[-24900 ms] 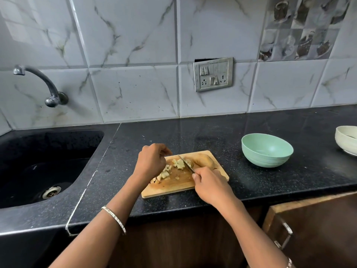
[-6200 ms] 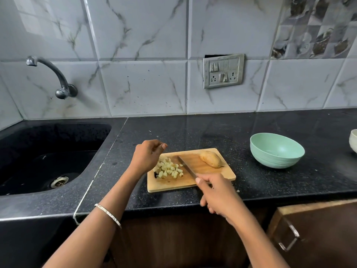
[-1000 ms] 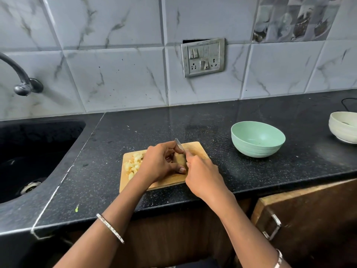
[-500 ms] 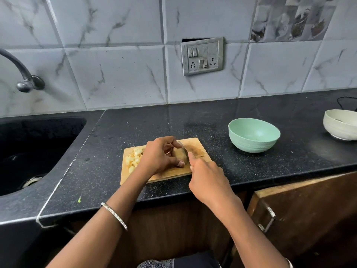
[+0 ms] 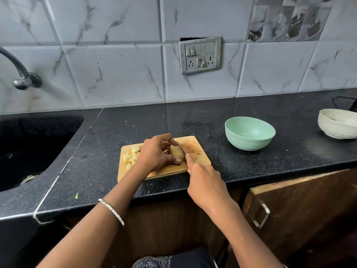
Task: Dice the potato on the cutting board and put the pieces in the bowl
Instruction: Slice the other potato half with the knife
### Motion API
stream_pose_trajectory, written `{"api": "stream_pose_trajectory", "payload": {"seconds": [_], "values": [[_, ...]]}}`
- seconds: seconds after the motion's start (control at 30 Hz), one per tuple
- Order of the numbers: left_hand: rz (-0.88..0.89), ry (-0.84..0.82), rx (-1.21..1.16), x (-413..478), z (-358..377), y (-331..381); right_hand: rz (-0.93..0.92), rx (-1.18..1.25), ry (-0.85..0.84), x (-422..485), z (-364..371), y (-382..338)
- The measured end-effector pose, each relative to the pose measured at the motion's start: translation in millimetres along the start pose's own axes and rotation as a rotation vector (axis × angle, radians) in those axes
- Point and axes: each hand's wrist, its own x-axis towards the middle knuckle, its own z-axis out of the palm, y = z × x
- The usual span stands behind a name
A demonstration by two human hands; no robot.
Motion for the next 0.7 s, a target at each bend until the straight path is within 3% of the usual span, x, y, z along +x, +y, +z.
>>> {"api": "stream_pose_trajectory", "payload": {"seconds": [0.5,0.7], "values": [[0.038,-0.008,0.027,-3,-1,2,-0.019,-0.030,-0.020,25,-3,-5],[-0.037,-0.039,0.002,0,-5,9,-0.030,-0.009,-0.020,23,0,-3]]}}
